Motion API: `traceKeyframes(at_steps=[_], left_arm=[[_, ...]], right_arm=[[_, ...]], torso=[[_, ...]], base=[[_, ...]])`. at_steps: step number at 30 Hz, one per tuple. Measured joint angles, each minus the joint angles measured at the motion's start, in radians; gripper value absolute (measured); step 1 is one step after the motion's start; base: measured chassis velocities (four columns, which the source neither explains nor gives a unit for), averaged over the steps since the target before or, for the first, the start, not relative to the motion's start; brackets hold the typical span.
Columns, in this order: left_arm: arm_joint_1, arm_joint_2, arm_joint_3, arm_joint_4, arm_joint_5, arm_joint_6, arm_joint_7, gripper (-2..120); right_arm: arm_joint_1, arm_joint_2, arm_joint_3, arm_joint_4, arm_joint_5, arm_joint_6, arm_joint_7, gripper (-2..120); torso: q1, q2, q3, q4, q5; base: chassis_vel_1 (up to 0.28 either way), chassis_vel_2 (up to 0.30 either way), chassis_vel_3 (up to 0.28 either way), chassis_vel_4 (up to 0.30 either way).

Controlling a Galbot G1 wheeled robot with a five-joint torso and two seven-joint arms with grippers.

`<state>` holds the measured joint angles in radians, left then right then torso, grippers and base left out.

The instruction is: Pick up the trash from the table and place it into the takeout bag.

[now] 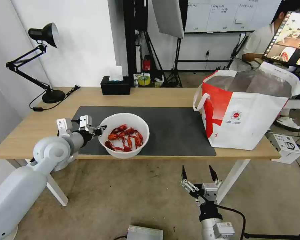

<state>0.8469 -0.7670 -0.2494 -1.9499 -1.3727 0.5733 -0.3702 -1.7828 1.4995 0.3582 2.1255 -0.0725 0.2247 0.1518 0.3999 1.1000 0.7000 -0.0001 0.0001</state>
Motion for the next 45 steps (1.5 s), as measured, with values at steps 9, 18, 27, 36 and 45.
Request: traceKeyframes(at_steps=[9, 18, 27, 36, 45], left_arm=[[-0.01, -0.054, 0.034, -0.075, -0.028, -0.001, -0.031, 0], [-0.147, -0.141, 0.143, -0.147, -0.1, 0.0, -0.096, 0], [-0.339, -0.246, 0.276, -0.09, -0.165, 0.001, -0.157, 0], [-0.547, -0.374, 0.397, 0.012, -0.2, -0.01, -0.206, 0], [-0.681, -0.509, 0.475, 0.15, -0.203, -0.026, -0.228, 0]], right_arm=[[0.0, 0.0, 0.0, 0.0, 0.0, 0.0, 0.0, 100], [0.0, 0.0, 0.0, 0.0, 0.0, 0.0, 0.0, 100], [0.0, 0.0, 0.0, 0.0, 0.0, 0.0, 0.0, 100], [0.0, 0.0, 0.0, 0.0, 0.0, 0.0, 0.0, 100], [0.0, 0.0, 0.0, 0.0, 0.0, 0.0, 0.0, 100]], torso=[[0.0, 0.0, 0.0, 0.0001, -0.0001], [0.0, 0.0, 0.0, 0.0001, 0.0001], [0.0, 0.0, 0.0, 0.0, 0.0001], [0.0, 0.0, 0.0, 0.0, 0.0002], [0.0, 0.0, 0.0, 0.0, 0.0001]], base=[[0.0, 0.0, 0.0, 0.0], [0.0, 0.0, 0.0, 0.0], [0.0, 0.0, 0.0, 0.0], [0.0, 0.0, 0.0, 0.0], [0.0, 0.0, 0.0, 0.0]])
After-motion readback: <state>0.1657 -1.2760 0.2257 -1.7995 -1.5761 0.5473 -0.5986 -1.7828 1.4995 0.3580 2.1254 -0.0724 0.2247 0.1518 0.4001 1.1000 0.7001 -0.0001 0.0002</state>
